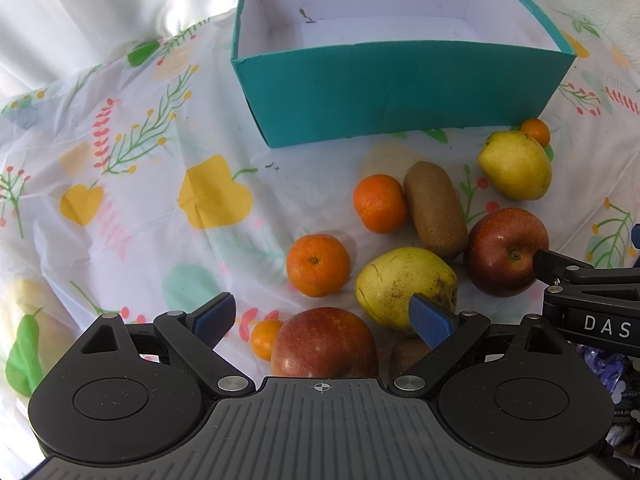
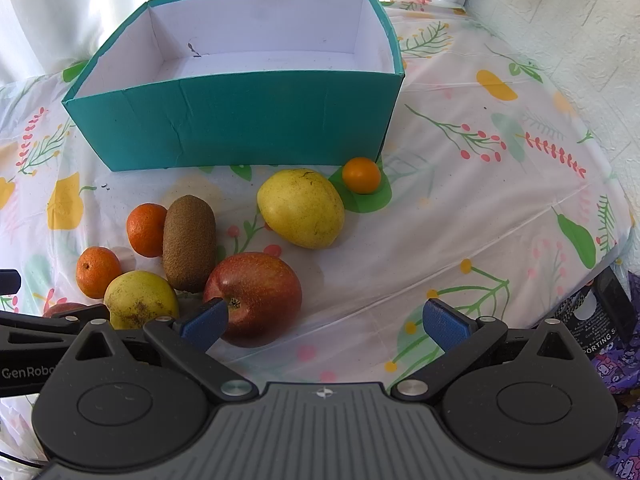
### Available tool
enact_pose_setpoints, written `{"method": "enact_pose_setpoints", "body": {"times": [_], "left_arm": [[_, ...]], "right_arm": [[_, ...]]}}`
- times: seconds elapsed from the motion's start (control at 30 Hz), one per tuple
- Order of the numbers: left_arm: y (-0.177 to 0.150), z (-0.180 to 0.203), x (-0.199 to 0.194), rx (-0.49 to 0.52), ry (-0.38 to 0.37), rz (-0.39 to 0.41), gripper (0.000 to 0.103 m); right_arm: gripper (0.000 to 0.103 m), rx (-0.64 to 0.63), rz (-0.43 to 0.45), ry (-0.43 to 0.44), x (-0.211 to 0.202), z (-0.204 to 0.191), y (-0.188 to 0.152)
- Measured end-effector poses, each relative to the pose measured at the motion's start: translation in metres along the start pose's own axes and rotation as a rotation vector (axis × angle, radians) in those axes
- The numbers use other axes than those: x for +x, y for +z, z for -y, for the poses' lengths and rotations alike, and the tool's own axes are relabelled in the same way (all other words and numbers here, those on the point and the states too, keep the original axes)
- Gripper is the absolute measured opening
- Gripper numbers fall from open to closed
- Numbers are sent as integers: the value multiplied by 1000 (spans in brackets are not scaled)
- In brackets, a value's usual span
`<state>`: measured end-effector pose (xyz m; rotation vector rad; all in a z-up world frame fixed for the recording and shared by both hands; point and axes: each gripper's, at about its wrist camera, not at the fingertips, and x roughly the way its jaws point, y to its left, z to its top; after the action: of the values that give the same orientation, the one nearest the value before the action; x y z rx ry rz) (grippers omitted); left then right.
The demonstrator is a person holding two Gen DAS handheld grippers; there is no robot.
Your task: Organize fruits
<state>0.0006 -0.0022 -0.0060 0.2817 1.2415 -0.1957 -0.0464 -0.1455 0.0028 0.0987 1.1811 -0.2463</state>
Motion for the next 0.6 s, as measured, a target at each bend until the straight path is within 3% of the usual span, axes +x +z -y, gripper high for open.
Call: {"method": "enact_pose_setpoints", "body": {"times": [0.6], "left_arm": [[4, 0, 3, 5, -6, -14, 97]], "right_arm": [[103, 1, -2, -4, 1, 2, 0]]}}
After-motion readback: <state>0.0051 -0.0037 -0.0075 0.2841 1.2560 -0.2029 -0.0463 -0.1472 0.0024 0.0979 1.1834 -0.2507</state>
